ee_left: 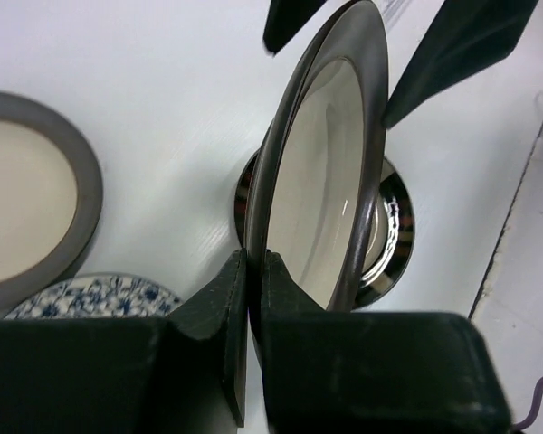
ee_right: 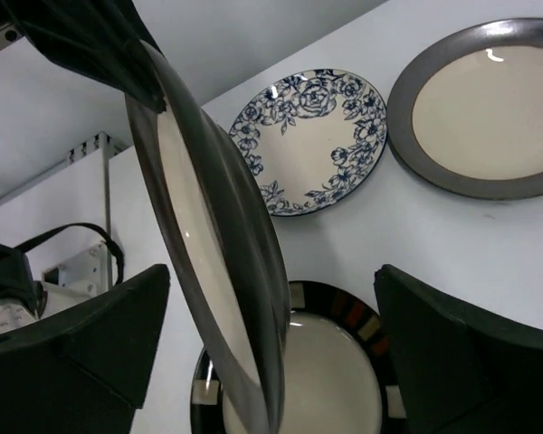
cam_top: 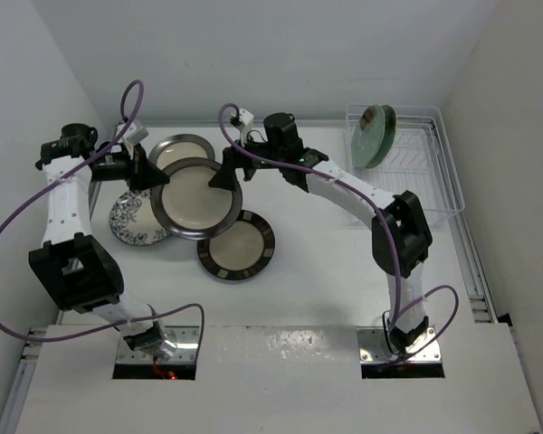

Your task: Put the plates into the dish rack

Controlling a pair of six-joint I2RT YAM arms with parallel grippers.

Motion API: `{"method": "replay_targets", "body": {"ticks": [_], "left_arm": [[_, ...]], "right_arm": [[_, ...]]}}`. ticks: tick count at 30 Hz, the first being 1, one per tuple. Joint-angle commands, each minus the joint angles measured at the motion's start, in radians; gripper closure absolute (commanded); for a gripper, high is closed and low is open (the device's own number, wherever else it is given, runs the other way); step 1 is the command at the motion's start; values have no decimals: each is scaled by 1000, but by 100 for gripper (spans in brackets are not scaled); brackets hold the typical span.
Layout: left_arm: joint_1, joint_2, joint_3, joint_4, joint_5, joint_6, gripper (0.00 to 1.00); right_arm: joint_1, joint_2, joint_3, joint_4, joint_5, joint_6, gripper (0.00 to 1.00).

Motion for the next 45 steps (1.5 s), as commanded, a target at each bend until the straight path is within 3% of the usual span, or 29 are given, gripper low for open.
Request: {"method": "replay_targets", "body": {"ticks": [1,2,4,5,6,8,9,10,12,13,15,16,18,25,31,32,34,35,36,39,45], "left_arm": [[-48,1,64,61,194,-113,100],[-71,1,64,62,194,-122,100],[-94,1,64,86,194,-142,100],[-103,1,64,107,194,-165,100],[-117,1,64,123,194,-184,100],[-126,10,64,185,181,-260,100],[-126,10,64,216,144,-299,100],[-126,10,64,253,120,-348,93],[-135,10,64,322,58,-445,63],[-146,10,64,322,3,-445,39],[-146,10,64,351,-37,-475,29],[-155,10,64,362,-69,-491,17],[-155,10,77,390,-100,-530,2],[-106,30,86,450,-240,-607,0],[-106,30,52,459,-310,-607,0],[-106,30,38,459,-310,-607,0],[-106,30,28,459,-310,-607,0],[-106,30,17,459,-310,-607,0],[-106,30,17,459,-319,-607,0],[-106,30,6,459,-330,-607,0],[-106,30,-3,459,-330,-607,0]], "right_arm": [[1,-5,2,65,-34,23,9],[-2,-3,-1,54,-32,27,28],[-1,-8,-12,65,-46,50,51],[1,-11,-21,71,-50,57,84],[1,-23,-22,74,-38,75,92],[-4,-41,-60,86,-18,69,100],[-5,-81,-73,115,12,67,100],[-7,-96,-106,129,22,63,100],[-21,-156,-140,152,52,66,100],[-31,-169,-150,155,60,69,100],[-68,-205,-150,152,80,93,100],[-99,-227,-150,158,83,119,100],[-128,-261,-147,163,83,179,100],[-346,-368,-96,96,146,210,100],[-484,-478,17,-61,555,-23,100],[-528,-489,25,-56,735,-55,100],[-574,-520,30,-44,845,-188,100],[-585,-528,27,11,997,-225,100],[-593,-528,21,51,1031,-341,100],[-650,-492,30,94,1155,-481,100],[-723,-373,7,174,1203,-575,100]]}}
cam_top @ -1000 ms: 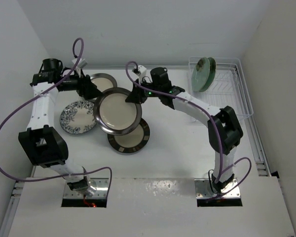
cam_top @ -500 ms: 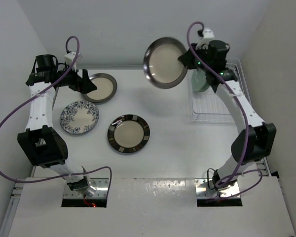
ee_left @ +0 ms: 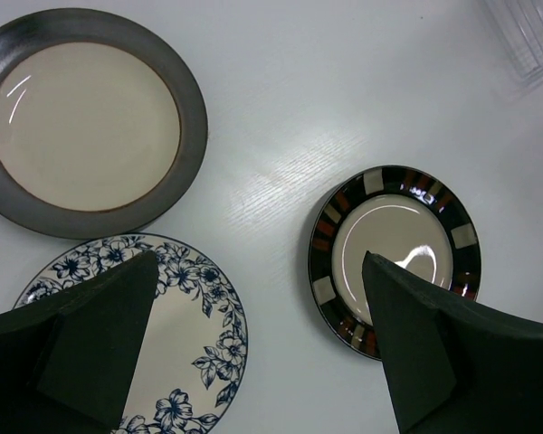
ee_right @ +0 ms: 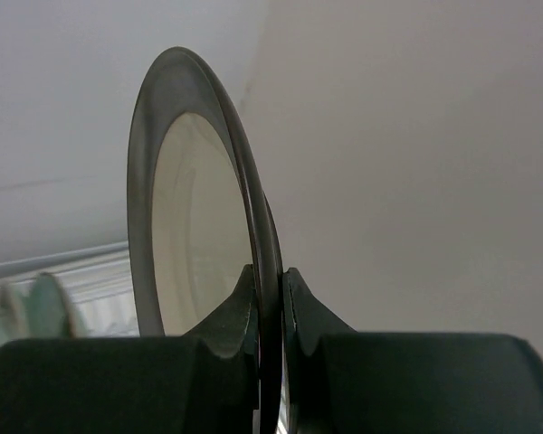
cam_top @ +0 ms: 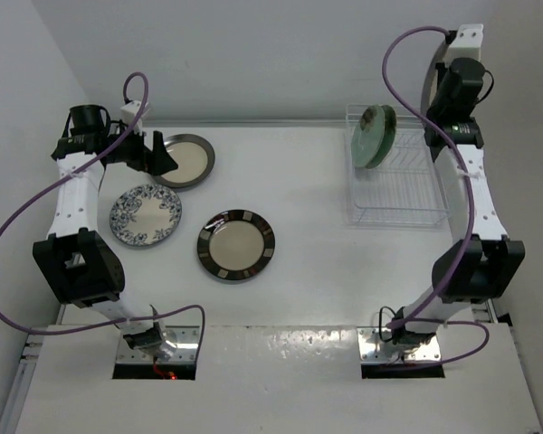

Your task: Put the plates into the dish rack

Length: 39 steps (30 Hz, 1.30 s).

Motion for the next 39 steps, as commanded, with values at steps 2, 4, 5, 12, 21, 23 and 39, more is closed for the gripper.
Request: {"method": "replay_targets", "body": {"ticks": [2,4,5,12,21,23,39], "left_arm": [[7,3,-7,17,-7,-6,0],[7,3,-19,17,-7,-6,0],[7,3,-19,17,-16,-6,0],[7,3,-47,17,-37,-6,0],[7,12,-38,17,-47,-6,0],[7,22,-28,17,-47,-6,0],[7,40,-28,17,-47,-6,0]], "right_arm": [[-25,60,28,232,18,-63,100],[-29,73,0,256,-1,-37,100],[-37,91,5,259,-15,-25,100],[-40,194,12,232,-70,79,100],[-28,263,-9,244,-79,116,100],[-23,271,-18,255,-75,110,100],[46,255,-193,433,-64,-3,100]]}}
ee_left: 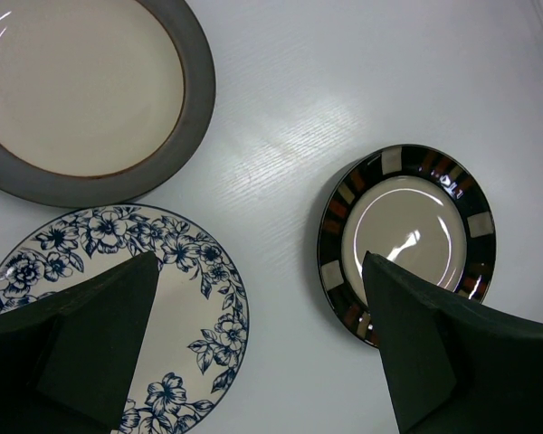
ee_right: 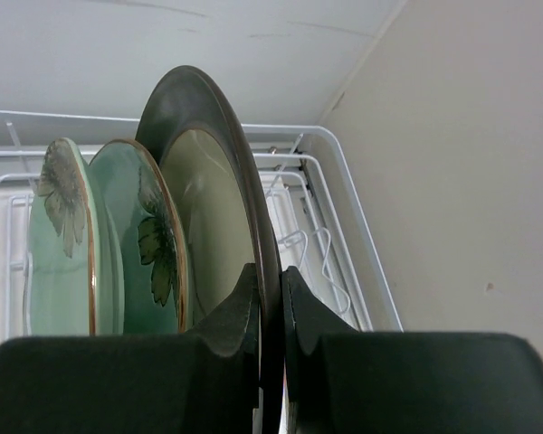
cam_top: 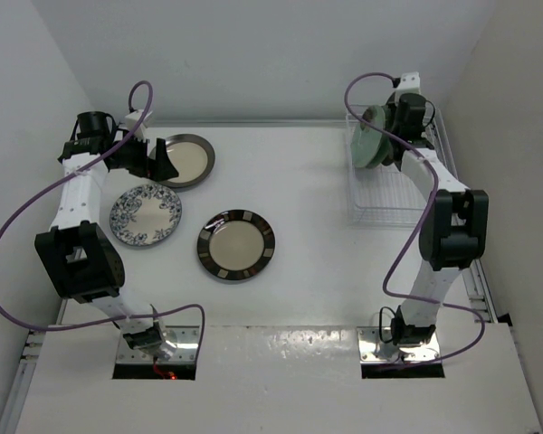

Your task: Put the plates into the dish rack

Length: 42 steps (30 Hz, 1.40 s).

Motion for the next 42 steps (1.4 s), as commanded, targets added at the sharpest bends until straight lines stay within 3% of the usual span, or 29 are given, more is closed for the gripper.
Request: {"method": "replay_targets", "body": {"ticks": [1,3,7,10,14,20,24,28,31,32,36,39,42], "left_arm": [[7,5,19,16,9,-6,0],[7,5,19,16,9,-6,0],[7,5,19,16,9,-6,0],[7,-4,19,16,9,-6,0],[7,-4,19,16,9,-6,0],[7,-4,19,16,9,-6,0],[7,-4,19,16,0,-6,0],[-22,5,10,16,-125,-6,0],[-49,34,1,56,-357,-93,0],[-37,48,1,65,-438,-133,3],[35,143,56,76,-438,-251,15],[8,229,139,76,-428,-260,24],[-2,333,223,113,-438,-334,40]], "right_arm": [[11,-36,-14,226,19,-39,100],[9,-22,-8,226,19,-42,100],[40,-6,-9,242,16,-56,82],[43,-12,-11,248,16,-56,79],[42,-27,-28,259,14,-38,60],[43,-73,-45,291,48,-26,60],[42,-107,-43,314,161,-61,58],[38,-160,-57,421,319,-130,48],[35,-214,-74,472,385,-183,35],[38,-232,-78,472,389,-184,33],[51,-286,-95,406,343,-165,19],[87,-321,-112,357,289,-153,16],[136,-351,-146,335,252,-132,15]]}}
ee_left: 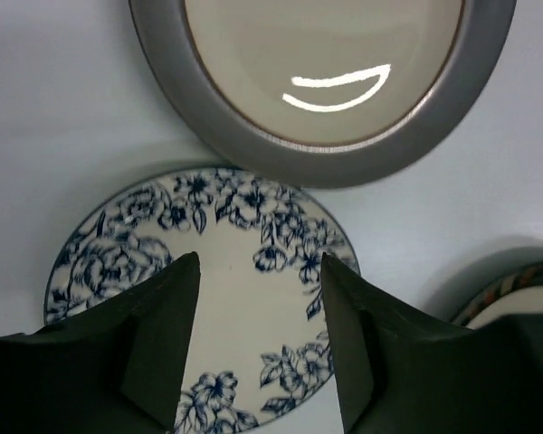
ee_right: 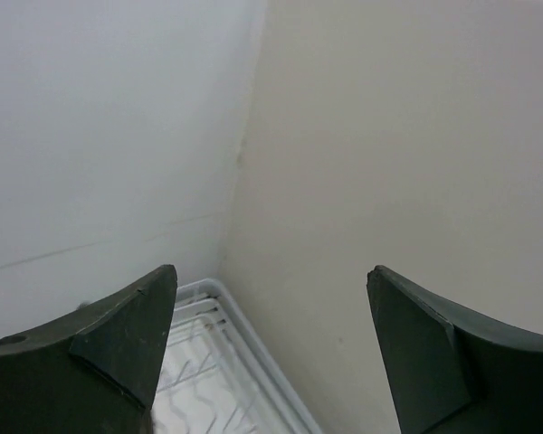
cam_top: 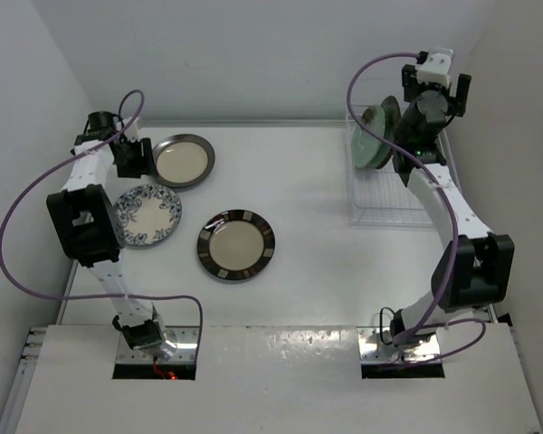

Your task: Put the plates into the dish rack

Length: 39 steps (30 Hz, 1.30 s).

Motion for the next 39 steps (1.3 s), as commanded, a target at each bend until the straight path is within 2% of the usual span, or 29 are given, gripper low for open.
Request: {"method": "replay_targets", "body": {"ticks": [1,4,6,10,17,26,30,33,34,36,39], "left_arm": [[-17,67,138,78,-23,-155,40],[-17,207,231,127,-39,-258,17],[-17,248,261,162,-69,-300,13],[-7,325,285,235,-59,-344,12],[-7,446,384,265,-70,-384,12],[-17,454,355,265,-82,-394,13],[-17,474,320,265,-34,-415,27],[-17,483,289,275,-14,-415,45],[-17,483,276,275,-13,-415,54],[-17,483,266,284,-4,-415,61],[-17,483,257,295,38,-415,86]], "right_arm": [[67,-44,-55,-33,-52,29,15],[104,-83,-84,-116,-67,123,15],[124,-103,-104,-177,-105,165,15],[187,-130,-130,-229,-148,182,15],[291,-143,-124,-265,-131,118,15],[363,-138,-103,-177,-99,-17,13],[379,-118,-88,-159,-98,-42,13],[397,-106,-89,-113,-88,-104,13],[402,-106,-94,-107,-87,-126,13],[412,-104,-101,-82,-81,-147,13],[415,-116,-107,-73,-70,-155,13]]}}
